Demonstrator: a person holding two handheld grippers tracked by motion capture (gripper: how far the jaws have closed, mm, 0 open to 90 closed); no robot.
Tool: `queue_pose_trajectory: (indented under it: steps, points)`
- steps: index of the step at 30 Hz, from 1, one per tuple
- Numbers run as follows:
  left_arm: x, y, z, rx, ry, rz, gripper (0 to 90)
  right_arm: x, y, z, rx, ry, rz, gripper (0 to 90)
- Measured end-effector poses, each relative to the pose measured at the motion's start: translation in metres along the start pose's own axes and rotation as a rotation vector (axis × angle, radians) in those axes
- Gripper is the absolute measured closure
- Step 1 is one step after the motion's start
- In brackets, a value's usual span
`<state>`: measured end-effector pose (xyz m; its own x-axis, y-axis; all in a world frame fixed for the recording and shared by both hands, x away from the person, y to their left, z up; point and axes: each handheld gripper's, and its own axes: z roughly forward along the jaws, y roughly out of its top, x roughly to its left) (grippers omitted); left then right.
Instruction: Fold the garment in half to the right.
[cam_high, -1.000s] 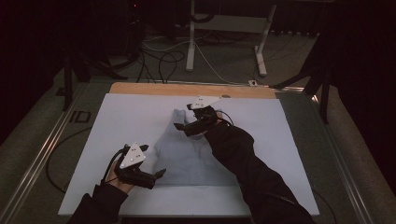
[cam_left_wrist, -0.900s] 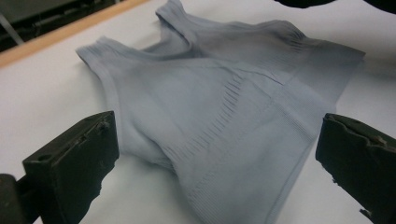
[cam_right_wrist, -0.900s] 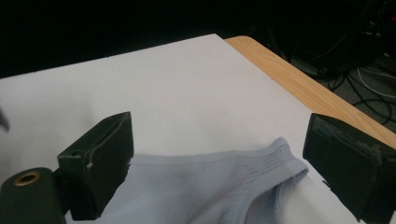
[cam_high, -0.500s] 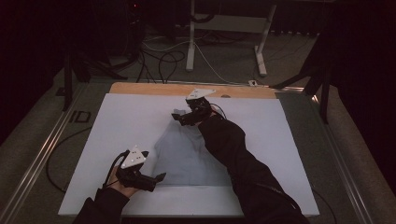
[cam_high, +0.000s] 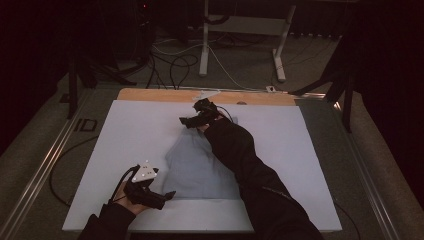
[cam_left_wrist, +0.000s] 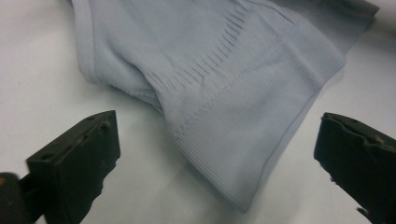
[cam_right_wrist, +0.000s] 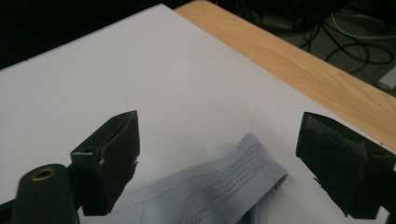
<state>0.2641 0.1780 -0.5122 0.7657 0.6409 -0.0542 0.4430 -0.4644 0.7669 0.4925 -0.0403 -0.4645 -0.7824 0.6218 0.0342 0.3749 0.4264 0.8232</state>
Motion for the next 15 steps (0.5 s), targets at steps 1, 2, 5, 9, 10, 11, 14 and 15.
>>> queue_pose_trajectory:
  steps: [1,2,5,9,10,11,14,15]
  points:
    - [0.0,-0.001,0.0,0.005,0.004,0.002,4.0,-0.001,0.0,0.002,0.011,-0.009,0.001,17.7]
    - [0.0,-0.001,0.0,0.005,0.004,0.002,4.2,0.0,0.001,0.004,0.025,-0.014,0.011,20.2]
    - [0.002,-0.002,0.001,0.028,0.001,-0.007,8.5,0.0,0.002,0.012,0.066,-0.025,0.011,23.1]
    - [0.006,-0.005,0.001,0.045,0.002,-0.027,13.8,-0.003,0.001,0.019,0.075,-0.013,0.047,25.6]
    - [0.007,-0.005,0.001,0.049,0.0,-0.031,15.8,-0.005,0.002,0.026,0.099,-0.031,0.043,27.0]
    - [0.007,-0.005,0.001,0.057,0.001,-0.032,15.8,-0.005,0.002,0.026,0.099,-0.031,0.043,27.0]
    - [0.006,-0.006,0.003,0.076,-0.007,-0.031,16.9,-0.006,0.001,0.035,0.132,-0.046,0.042,28.1]
    - [0.006,-0.006,0.004,0.088,-0.008,-0.021,17.0,-0.007,0.001,0.037,0.139,-0.05,0.04,28.7]
